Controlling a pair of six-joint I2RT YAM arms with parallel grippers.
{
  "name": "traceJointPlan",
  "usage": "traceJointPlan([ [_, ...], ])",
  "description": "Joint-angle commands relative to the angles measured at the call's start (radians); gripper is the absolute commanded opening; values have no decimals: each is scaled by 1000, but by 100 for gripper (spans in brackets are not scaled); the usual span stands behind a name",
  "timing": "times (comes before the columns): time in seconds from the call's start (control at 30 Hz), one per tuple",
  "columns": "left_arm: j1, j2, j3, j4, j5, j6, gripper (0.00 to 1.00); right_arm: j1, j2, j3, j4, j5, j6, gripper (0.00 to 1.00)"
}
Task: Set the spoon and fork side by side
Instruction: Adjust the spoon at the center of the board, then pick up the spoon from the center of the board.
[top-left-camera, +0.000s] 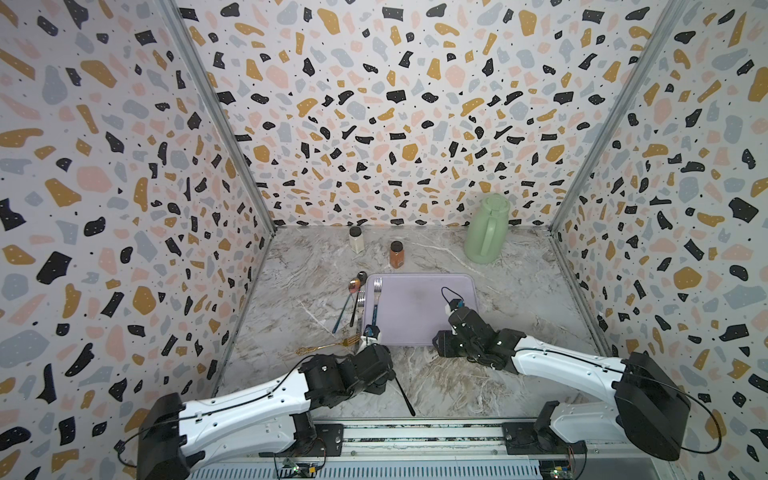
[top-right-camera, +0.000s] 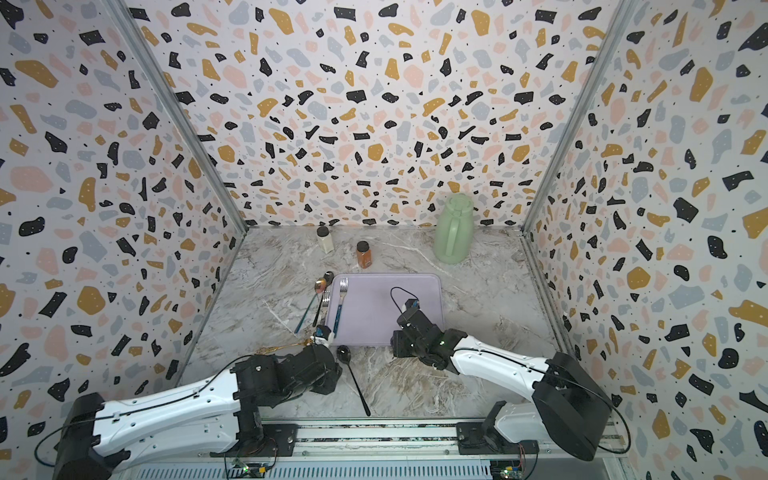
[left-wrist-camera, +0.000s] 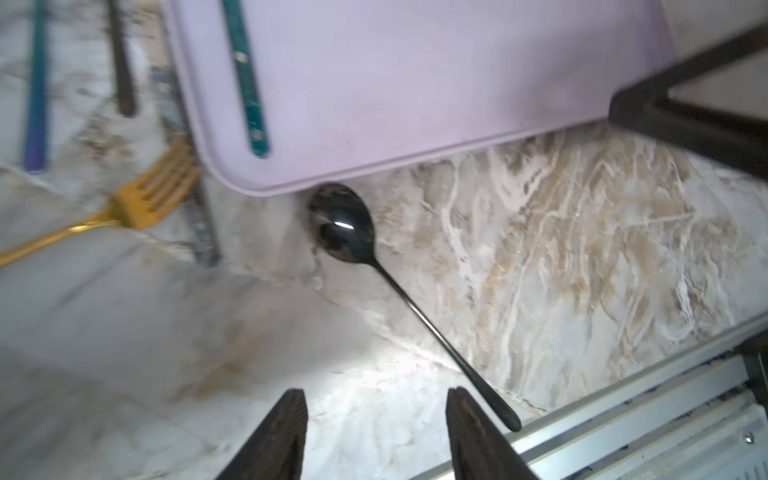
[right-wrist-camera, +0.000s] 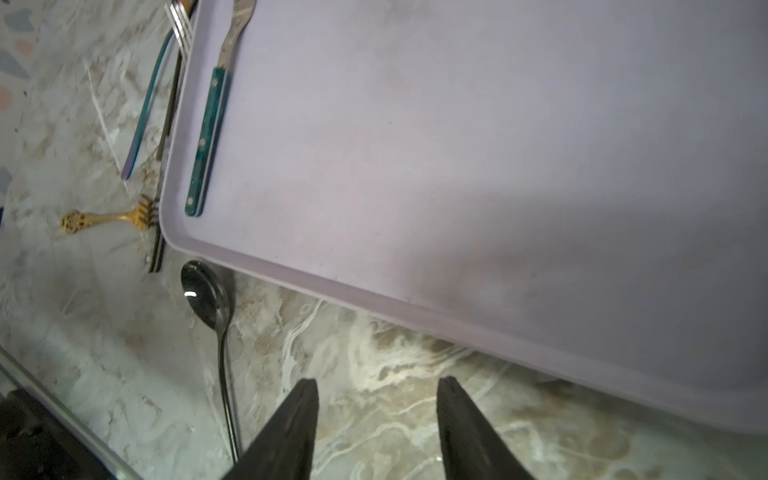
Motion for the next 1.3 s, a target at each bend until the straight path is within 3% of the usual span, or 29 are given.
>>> traceJointPlan([
  [0.0,54,-108,65,-222,-91,-12,59,84,63,75,-16,31,-5,49],
  [0.13,105,-211,151,-372,-158,-25,61,213,144,143,-14,55,-40,49],
  [0.37,174,-227,204,-386,-126,16,62,327,290,268,-64,108,-66,47],
  [0.53,202,-223,189,-349,-80,62,62,362,387,354,-120,133,-85,46],
  [0.8,206,-240,181,-330,-61,78,63,377,494,429,-170,156,-90,36],
  [1.0,205,-256,176,-321,-46,82,64,378,520,455,-210,190,-54,25],
  [1.27,206,-278,163,-288,-19,103,71,379,543,513,-296,246,-9,9],
])
